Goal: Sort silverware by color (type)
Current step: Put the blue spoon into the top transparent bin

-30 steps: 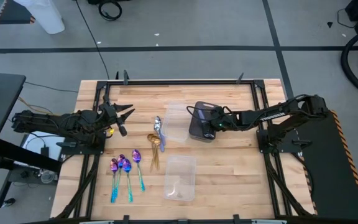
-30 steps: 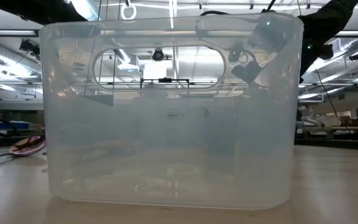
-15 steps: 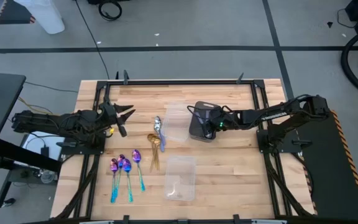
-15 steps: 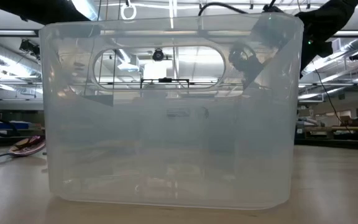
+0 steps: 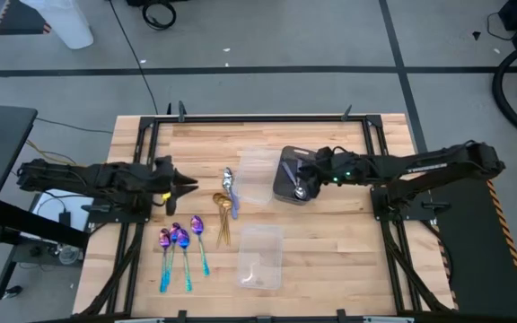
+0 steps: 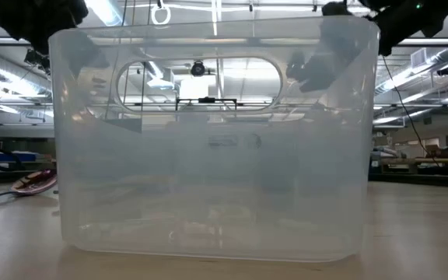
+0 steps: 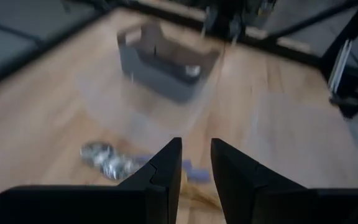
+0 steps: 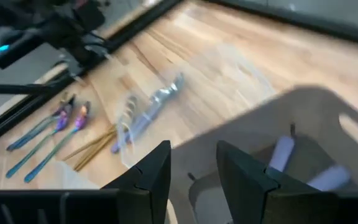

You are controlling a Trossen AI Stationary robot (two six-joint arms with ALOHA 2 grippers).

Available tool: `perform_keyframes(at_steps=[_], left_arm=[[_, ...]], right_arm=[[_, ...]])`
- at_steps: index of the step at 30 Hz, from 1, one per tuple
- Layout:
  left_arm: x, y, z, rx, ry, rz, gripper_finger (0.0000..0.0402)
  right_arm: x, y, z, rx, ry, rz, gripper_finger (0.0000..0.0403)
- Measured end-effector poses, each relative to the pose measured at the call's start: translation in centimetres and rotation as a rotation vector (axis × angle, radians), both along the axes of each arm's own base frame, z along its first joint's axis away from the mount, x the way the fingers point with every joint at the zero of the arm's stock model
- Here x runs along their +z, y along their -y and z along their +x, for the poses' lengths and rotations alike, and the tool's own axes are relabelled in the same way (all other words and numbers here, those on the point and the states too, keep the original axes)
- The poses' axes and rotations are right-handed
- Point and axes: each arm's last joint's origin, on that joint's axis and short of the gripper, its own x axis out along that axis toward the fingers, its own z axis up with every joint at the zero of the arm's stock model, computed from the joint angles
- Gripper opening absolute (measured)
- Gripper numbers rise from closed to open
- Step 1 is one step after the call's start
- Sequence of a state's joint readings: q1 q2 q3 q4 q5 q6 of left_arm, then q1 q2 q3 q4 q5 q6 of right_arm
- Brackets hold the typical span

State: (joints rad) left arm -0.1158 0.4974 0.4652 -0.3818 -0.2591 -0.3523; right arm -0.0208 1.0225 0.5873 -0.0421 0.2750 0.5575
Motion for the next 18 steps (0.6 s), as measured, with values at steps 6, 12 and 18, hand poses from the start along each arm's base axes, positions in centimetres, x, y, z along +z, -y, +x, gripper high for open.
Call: perform_keyframes(at_steps=[6,12,18], left_arm=[[-1.2,0.6,1.1,-0.001,-0.094,-0.104,0.0094],[-2.3,1.5,2.9,0.025,-0.222,-0.186,0.0094],[-1.3,3.5,4.0,0.054,-0.373,-0.235,0.0094]], right_arm=[[0.7,-0.7,-0.5,-0.069,0.009,-0.132,0.0129],[0.9,-1.0,-0.5,-0.156,0.01,-0.228,0.0115],[0.7,-1.6,-0.3,-0.19,-0.007,-0.287,0.0101]])
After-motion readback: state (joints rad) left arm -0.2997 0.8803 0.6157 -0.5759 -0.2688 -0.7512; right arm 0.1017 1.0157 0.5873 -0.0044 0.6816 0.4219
